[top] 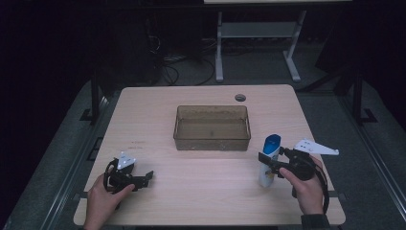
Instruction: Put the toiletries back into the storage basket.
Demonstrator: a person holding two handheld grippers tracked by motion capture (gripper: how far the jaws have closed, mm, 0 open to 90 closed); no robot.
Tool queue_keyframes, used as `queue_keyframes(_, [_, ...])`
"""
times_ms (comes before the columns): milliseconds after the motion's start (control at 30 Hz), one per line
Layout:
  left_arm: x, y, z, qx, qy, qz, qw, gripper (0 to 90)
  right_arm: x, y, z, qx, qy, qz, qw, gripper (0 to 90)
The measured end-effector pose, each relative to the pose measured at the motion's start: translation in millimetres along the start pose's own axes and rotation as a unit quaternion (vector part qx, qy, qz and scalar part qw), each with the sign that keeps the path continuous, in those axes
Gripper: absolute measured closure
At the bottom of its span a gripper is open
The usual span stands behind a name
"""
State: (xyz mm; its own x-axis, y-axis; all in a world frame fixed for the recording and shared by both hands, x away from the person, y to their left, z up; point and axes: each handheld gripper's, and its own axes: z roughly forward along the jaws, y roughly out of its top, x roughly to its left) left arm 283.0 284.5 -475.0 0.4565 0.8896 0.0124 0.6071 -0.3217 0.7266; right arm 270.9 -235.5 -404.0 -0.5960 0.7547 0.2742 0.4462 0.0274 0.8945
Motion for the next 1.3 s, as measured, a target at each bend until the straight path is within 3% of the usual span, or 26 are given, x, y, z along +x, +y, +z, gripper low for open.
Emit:
queue_keyframes(667, [-0.1,0.0,0.1,0.0,0.0,-0.001,1.0,12.8,-1.0,22.2,1.9,-0.031,-0.004,-0.006,0.9995,33.2])
queue_keyframes(1300, [-0.3,0.0,0.3,-0.002,0.0,-0.003,1.0,12.8,3.3,49.4,14.9,-0.059,0.0,-0.021,0.998,33.3])
